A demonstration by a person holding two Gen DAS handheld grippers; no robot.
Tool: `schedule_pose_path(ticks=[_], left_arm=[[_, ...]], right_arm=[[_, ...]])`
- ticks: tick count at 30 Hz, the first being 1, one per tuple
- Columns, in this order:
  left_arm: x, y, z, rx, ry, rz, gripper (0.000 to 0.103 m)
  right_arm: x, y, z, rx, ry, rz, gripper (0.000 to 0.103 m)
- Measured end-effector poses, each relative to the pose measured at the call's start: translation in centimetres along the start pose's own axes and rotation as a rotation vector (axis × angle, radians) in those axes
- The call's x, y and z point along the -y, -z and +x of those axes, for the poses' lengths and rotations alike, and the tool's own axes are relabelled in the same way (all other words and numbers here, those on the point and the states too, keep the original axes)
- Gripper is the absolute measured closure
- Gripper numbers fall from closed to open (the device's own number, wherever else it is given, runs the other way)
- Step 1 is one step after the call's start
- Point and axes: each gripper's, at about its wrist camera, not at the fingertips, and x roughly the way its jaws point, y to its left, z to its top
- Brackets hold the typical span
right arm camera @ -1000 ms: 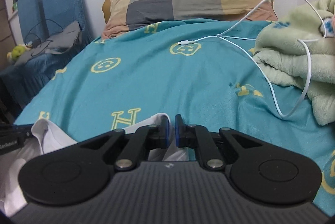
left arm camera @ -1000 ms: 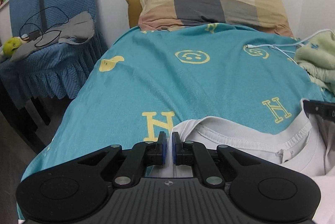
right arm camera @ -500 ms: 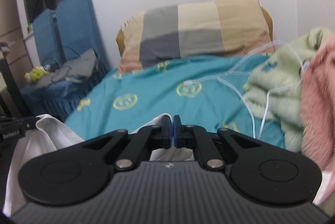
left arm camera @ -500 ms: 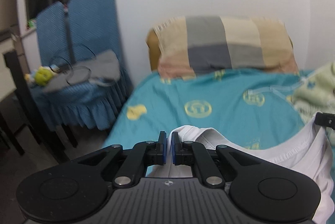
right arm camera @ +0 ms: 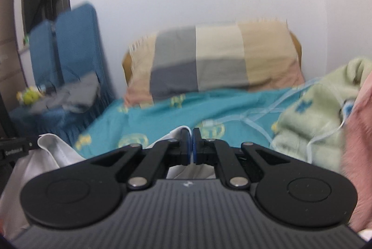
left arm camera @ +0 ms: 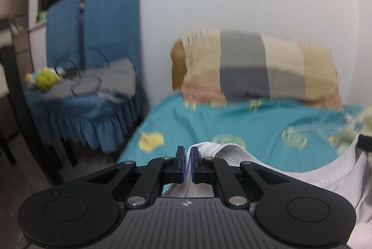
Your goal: Fold clothes
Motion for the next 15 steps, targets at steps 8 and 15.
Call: schedule_pose_path(ticks=[8,15], left_arm=[[-0.7,6.2,6.8,-0.128,0.035,0.031,0.096],[-0.3,5.4,5.2,-0.155,0.052,0.087,0.046]], right_arm=[[1.6,6.9,5.5,-0.147,0.028,0.041,0.098],[2.3,5.5,5.0,-0.252,-0.04,0.074,0.091]])
